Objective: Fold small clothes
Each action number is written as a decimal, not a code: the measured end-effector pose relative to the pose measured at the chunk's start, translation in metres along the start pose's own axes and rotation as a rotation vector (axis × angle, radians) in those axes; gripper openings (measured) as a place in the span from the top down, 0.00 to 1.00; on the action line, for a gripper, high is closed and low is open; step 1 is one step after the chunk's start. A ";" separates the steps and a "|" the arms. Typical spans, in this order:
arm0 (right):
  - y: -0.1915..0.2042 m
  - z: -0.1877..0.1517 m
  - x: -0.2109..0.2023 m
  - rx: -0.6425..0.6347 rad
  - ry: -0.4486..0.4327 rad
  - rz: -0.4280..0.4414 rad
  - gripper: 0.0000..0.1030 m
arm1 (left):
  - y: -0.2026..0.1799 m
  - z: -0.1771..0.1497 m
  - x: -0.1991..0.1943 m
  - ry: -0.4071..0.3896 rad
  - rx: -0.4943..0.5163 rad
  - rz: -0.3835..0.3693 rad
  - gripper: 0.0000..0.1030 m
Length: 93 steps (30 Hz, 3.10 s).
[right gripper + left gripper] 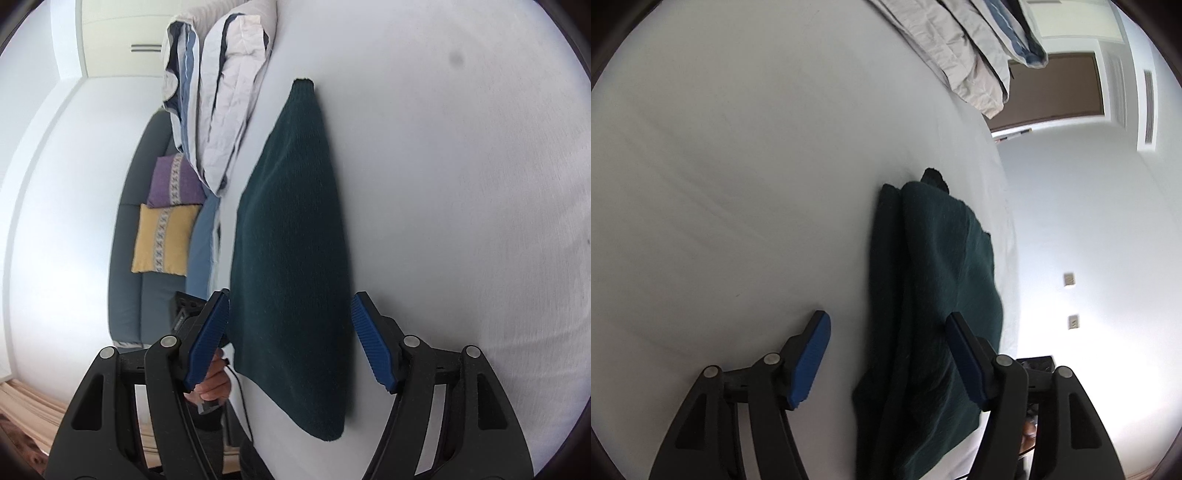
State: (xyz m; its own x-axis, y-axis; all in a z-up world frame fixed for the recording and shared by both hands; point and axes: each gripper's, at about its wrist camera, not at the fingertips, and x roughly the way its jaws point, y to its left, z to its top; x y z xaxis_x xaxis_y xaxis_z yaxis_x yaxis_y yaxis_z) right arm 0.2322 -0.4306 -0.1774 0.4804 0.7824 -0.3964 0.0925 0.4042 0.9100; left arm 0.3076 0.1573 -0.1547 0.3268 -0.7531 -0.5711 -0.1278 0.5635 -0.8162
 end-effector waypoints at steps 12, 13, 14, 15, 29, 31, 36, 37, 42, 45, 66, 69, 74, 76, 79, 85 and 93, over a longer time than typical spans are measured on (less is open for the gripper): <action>0.006 0.001 0.011 -0.029 0.027 0.010 0.34 | -0.004 -0.005 0.009 0.026 0.029 -0.075 0.34; 0.006 0.002 0.013 -0.031 0.029 0.011 0.34 | -0.006 -0.004 0.012 0.040 0.030 -0.077 0.34; 0.007 0.002 0.015 -0.033 0.032 0.011 0.34 | -0.008 -0.002 0.017 0.059 0.032 -0.078 0.34; 0.008 0.002 0.017 -0.036 0.033 0.008 0.33 | -0.011 0.001 0.023 0.084 0.036 -0.079 0.34; 0.035 0.023 0.061 -0.124 0.110 -0.240 0.38 | -0.018 0.009 0.046 0.116 0.026 -0.030 0.65; 0.038 0.026 0.069 -0.133 0.123 -0.271 0.39 | -0.019 0.008 0.047 0.108 0.043 -0.012 0.68; 0.038 0.031 0.080 -0.146 0.128 -0.302 0.48 | -0.026 0.003 0.047 0.087 0.074 0.038 0.72; 0.039 0.031 0.080 -0.154 0.125 -0.309 0.49 | -0.028 0.002 0.047 0.084 0.084 0.049 0.72; 0.054 0.024 0.071 -0.206 0.079 -0.335 0.61 | -0.049 -0.004 0.042 0.062 0.154 0.139 0.75; 0.070 0.017 0.061 -0.250 0.054 -0.337 0.64 | -0.064 -0.012 0.032 0.038 0.189 0.169 0.76; 0.108 -0.160 -0.106 -0.391 -0.035 -0.285 0.64 | -0.157 -0.206 -0.024 0.050 0.456 0.174 0.76; 0.092 -0.180 -0.121 -0.359 -0.041 -0.275 0.64 | -0.151 -0.222 -0.019 0.069 0.445 0.168 0.75; 0.064 -0.200 -0.118 -0.336 -0.028 -0.311 0.64 | -0.130 -0.240 0.001 0.106 0.416 0.196 0.75; 0.043 -0.203 -0.113 -0.317 -0.006 -0.337 0.64 | -0.115 -0.242 0.012 0.119 0.391 0.224 0.75; 0.007 -0.204 -0.111 -0.226 -0.019 -0.307 0.63 | -0.093 -0.239 0.021 0.123 0.335 0.222 0.71; -0.015 -0.216 -0.118 -0.217 -0.057 -0.228 0.61 | -0.088 -0.239 0.024 0.104 0.318 0.200 0.66; -0.008 -0.229 -0.111 -0.214 -0.099 -0.233 0.59 | -0.089 -0.237 0.027 0.097 0.341 0.219 0.66</action>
State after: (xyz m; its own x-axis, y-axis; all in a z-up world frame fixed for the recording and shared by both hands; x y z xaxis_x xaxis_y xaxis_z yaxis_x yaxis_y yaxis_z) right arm -0.0211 -0.4121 -0.1690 0.5509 0.6115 -0.5679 0.0298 0.6656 0.7457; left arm 0.1054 0.0062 -0.1184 0.2342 -0.6223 -0.7469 0.1382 0.7818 -0.6080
